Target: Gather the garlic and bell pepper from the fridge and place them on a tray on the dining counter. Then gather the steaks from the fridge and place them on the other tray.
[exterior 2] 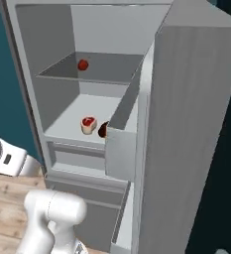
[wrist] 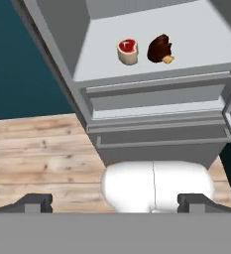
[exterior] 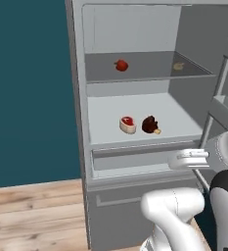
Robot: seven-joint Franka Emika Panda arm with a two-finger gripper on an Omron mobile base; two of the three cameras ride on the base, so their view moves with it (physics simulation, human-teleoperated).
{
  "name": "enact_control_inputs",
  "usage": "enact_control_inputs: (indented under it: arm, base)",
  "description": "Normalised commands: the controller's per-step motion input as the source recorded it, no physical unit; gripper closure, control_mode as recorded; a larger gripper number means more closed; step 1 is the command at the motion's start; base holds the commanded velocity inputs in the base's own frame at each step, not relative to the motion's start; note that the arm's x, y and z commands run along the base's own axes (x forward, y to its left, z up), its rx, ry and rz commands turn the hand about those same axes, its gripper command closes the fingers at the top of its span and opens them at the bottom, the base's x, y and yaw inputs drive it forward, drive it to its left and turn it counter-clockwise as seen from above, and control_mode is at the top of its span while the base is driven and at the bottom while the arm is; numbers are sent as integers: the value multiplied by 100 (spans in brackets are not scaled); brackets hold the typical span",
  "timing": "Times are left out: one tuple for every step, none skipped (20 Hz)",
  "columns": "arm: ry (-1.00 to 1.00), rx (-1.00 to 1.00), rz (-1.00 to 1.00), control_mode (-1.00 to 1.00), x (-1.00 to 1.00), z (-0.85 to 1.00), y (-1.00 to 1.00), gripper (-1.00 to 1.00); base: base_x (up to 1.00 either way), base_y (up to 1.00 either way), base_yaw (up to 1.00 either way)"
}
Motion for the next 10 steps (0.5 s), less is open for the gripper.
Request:
enact_control_inputs:
  arm:
    - [0,0,0,100,0,0,0,-100]
    - [0,0,0,100,0,0,0,-100]
    - [0,0,0,100,0,0,0,-100]
    - [0,0,0,100,0,0,0,-100]
    - [0,0,0,100,0,0,0,-100]
    - [0,0,0,100,0,0,0,-100]
    - [0,0,0,100,0,0,0,-100]
    - [0,0,0,100,0,0,0,-100]
    - [0,0,0,100,0,0,0,-100]
    - [0,0,0,100,0,0,0,-100]
  base:
    - [16,-77,0]
    - [18,-73,0]
    - [26,-59,0]
    - [49,-26,0]
    - [65,-5,0]
    - [78,0,0]
    - [94,0,0]
    - [100,0,0]
    - [100,14,0]
    - [100,24,-1]
